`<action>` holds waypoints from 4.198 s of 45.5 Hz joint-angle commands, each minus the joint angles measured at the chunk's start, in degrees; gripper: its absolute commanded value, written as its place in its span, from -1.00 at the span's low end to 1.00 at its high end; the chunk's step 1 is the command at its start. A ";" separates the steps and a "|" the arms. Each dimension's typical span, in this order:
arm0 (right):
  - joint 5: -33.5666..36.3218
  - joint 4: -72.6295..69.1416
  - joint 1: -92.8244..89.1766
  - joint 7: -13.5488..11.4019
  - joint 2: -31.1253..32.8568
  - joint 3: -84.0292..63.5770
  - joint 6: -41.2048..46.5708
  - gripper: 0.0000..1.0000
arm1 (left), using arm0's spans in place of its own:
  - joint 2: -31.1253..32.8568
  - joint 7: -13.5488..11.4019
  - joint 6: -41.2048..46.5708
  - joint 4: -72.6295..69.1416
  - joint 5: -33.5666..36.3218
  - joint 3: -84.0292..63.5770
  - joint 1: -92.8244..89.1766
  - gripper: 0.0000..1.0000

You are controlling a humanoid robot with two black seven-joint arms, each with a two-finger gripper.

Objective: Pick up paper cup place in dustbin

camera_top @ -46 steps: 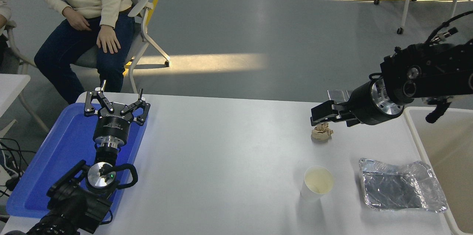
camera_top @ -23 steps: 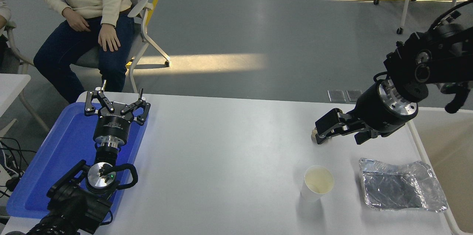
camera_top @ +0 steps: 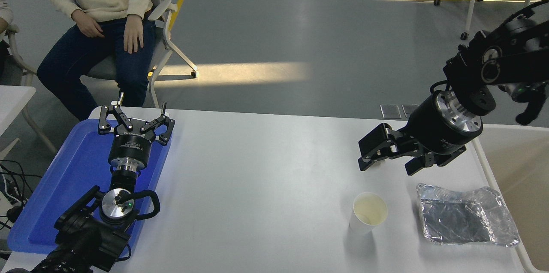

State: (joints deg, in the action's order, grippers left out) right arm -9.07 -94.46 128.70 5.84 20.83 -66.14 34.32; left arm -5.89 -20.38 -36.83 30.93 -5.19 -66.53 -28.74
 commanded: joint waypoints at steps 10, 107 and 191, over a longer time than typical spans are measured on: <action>-9.65 1.21 -8.20 0.14 -0.08 -0.31 -8.39 1.00 | 0.00 -0.01 0.01 -0.08 0.00 0.00 0.00 1.00; -20.90 21.51 -44.24 3.12 -2.98 9.10 -24.30 -1.00 | 0.09 -0.01 0.01 -0.08 0.00 0.00 0.00 1.00; -17.30 0.06 9.99 2.95 4.40 -2.24 -2.50 -1.00 | -0.18 -0.01 0.01 0.00 0.00 0.00 0.00 1.00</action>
State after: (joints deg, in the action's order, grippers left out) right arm -26.53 -93.50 135.51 9.02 24.81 -68.02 30.01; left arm -6.01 -20.30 -36.83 30.93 -5.19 -66.53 -28.74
